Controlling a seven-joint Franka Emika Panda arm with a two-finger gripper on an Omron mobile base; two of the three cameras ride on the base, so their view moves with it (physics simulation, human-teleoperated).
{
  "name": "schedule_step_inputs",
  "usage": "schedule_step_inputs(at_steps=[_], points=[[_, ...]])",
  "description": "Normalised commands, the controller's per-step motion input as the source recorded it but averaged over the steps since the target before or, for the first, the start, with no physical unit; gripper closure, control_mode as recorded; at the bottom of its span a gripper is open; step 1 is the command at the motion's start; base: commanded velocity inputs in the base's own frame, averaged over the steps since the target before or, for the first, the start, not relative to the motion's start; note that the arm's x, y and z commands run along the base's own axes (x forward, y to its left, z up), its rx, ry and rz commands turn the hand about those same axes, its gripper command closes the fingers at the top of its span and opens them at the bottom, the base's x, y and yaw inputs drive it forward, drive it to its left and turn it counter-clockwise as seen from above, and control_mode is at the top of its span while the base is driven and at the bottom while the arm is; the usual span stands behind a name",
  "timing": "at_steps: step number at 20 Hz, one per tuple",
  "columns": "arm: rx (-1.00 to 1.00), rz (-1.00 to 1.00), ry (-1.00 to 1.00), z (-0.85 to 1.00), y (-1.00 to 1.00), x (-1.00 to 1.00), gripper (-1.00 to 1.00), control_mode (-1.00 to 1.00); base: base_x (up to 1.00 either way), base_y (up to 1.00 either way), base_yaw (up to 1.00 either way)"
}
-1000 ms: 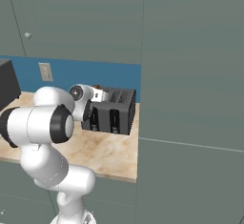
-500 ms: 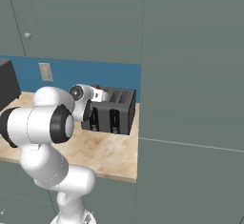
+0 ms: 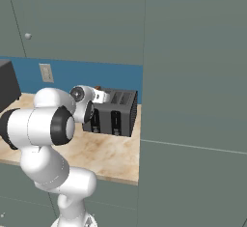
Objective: Start the toaster. Once the lever pops up, take the bread to the plate on the dining counter.
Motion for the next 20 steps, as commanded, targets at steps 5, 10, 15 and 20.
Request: schedule_step_inputs(at_steps=[5,10,15,20], points=[[0.0,0.0,0.0,0.0,0.0,0.0,1.0,-1.0,0.0,0.0,0.0],[0.0,0.0,-0.03,0.06,0.0,0.0,1.0,-1.0,0.0,0.0,0.0],[0.0,0.0,-0.08,0.28,0.0,0.0,1.0,-1.0,0.0,0.0,0.0],[0.0,0.0,-0.07,0.42,0.0,-0.07,1.0,-1.0,0.0,0.0,0.0]])
